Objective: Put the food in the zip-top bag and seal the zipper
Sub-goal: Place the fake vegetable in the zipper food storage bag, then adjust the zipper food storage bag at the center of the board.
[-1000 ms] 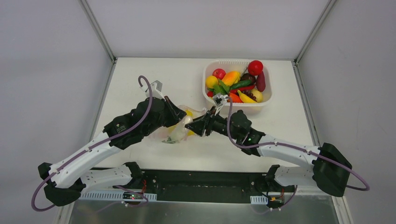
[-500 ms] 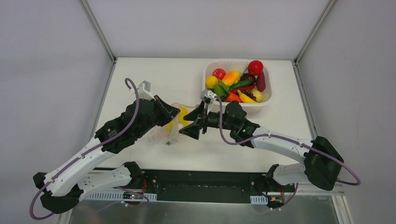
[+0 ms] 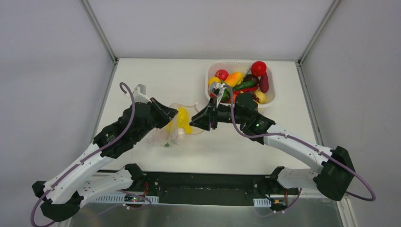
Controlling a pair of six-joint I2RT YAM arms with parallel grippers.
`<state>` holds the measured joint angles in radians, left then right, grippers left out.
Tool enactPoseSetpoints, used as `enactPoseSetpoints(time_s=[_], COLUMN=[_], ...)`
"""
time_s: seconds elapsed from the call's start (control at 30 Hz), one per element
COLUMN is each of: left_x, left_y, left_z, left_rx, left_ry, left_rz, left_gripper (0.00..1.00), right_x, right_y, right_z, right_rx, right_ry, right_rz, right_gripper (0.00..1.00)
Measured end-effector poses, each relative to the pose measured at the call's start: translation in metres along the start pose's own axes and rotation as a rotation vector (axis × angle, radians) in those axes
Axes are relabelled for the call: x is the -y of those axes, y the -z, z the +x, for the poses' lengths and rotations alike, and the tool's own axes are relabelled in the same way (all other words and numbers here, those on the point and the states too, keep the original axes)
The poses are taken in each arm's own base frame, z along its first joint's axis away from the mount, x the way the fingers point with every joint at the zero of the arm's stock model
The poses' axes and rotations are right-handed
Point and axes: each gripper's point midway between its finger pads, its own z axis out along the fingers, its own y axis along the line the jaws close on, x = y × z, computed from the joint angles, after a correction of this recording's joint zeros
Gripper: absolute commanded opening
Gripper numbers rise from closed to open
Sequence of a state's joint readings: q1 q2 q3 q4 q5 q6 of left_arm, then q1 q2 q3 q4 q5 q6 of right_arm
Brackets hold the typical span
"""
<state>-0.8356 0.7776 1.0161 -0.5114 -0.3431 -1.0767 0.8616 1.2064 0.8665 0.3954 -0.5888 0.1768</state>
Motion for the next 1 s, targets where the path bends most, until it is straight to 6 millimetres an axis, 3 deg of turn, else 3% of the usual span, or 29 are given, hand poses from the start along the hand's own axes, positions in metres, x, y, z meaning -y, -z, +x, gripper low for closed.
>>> enactPoseSetpoints(time_s=[0.13,0.3,0.5,0.63,0.77,0.83,0.93,1.0], left_x=[0.0,-0.004,-0.015,-0.018,-0.017,-0.018,-0.018,-0.018], left_y=[0.001,0.001,0.001,0.003,0.004,0.004,0.003,0.003], left_z=[0.0,0.001,-0.001,-0.004,-0.005,-0.005,-0.005,-0.005], left_rx=[0.002,-0.001,0.012,0.019,0.021,0.02,0.019,0.019], left_ry=[0.006,-0.017,-0.052,-0.068,-0.067,-0.068,-0.068,-0.068], left_rz=[0.005,-0.007,-0.049,-0.069,-0.066,-0.067,-0.068,-0.068], left_gripper=[0.0,0.0,0.0,0.0,0.0,0.0,0.0,0.0], right_x=[0.006,0.003,-0.011,0.003,0.029,0.042,0.059,0.07], right_y=[-0.006,0.0,0.024,0.038,0.032,0.028,0.02,0.014], right_z=[0.003,0.004,-0.027,-0.036,-0.011,0.005,0.026,0.04], right_rx=[-0.05,-0.057,0.027,0.089,0.028,-0.016,-0.072,-0.112], right_ry=[-0.043,-0.081,-0.088,-0.146,-0.25,-0.291,-0.33,-0.354], right_rz=[0.027,0.045,0.122,0.266,0.364,0.404,0.45,0.476], right_gripper=[0.57,0.58,0.62,0.65,0.67,0.6,0.37,0.1])
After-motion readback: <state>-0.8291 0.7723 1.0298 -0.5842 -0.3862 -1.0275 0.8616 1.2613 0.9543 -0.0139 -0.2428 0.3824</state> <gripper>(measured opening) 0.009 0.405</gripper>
